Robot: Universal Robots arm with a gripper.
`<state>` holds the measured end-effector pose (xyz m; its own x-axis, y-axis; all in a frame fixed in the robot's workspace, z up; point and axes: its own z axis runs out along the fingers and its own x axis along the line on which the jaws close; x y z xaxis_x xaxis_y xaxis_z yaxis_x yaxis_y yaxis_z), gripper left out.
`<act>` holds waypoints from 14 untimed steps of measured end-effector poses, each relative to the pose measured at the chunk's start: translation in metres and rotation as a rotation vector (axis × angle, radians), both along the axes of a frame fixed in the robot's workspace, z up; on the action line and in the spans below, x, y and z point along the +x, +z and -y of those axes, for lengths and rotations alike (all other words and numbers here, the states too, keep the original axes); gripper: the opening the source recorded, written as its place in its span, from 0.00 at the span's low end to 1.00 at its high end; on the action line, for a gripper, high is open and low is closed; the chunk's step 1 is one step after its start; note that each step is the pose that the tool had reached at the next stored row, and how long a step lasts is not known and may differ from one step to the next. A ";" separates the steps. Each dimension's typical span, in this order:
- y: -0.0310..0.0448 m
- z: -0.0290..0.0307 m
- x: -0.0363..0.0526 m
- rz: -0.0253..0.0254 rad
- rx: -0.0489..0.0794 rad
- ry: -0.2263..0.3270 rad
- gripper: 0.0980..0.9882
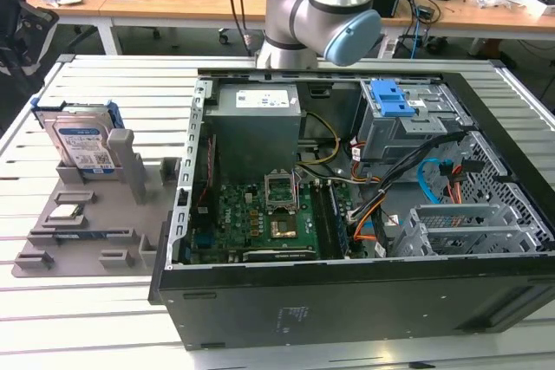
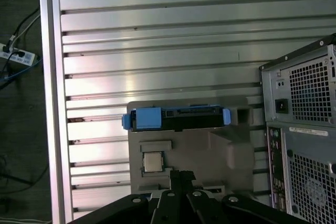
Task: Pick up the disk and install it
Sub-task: 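Reach for the disk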
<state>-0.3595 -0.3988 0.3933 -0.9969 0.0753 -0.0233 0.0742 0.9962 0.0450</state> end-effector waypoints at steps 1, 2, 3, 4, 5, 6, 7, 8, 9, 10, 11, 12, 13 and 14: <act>0.0000 0.0000 -0.0030 0.0000 0.000 0.000 0.01; 0.0000 0.0000 -0.0045 0.0000 0.000 0.000 0.01; 0.0000 0.0000 -0.0058 0.0000 0.000 0.000 0.01; 0.0000 0.0000 -0.0075 0.0000 0.000 0.000 0.01; 0.0000 0.0000 -0.0089 0.0000 0.000 0.000 0.01; 0.0000 0.0000 -0.0103 0.0000 0.000 0.000 0.01; 0.0000 0.0000 -0.0119 0.0000 0.000 0.000 0.01; 0.0000 0.0000 -0.0142 0.0000 0.000 0.000 0.01; 0.0000 0.0000 -0.0157 -0.0001 0.000 0.000 0.01; 0.0000 0.0000 -0.0172 0.0000 0.000 0.000 0.01; 0.0000 0.0000 -0.0191 -0.0001 0.000 0.000 0.01; 0.0000 0.0000 -0.0207 0.0000 0.000 0.000 0.01; 0.0000 0.0000 -0.0224 0.0000 0.000 0.000 0.01; 0.0000 0.0000 -0.0237 0.0000 0.000 0.000 0.01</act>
<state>-0.3832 -0.3988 0.3932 -0.9969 0.0753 -0.0233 0.0742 0.9962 0.0451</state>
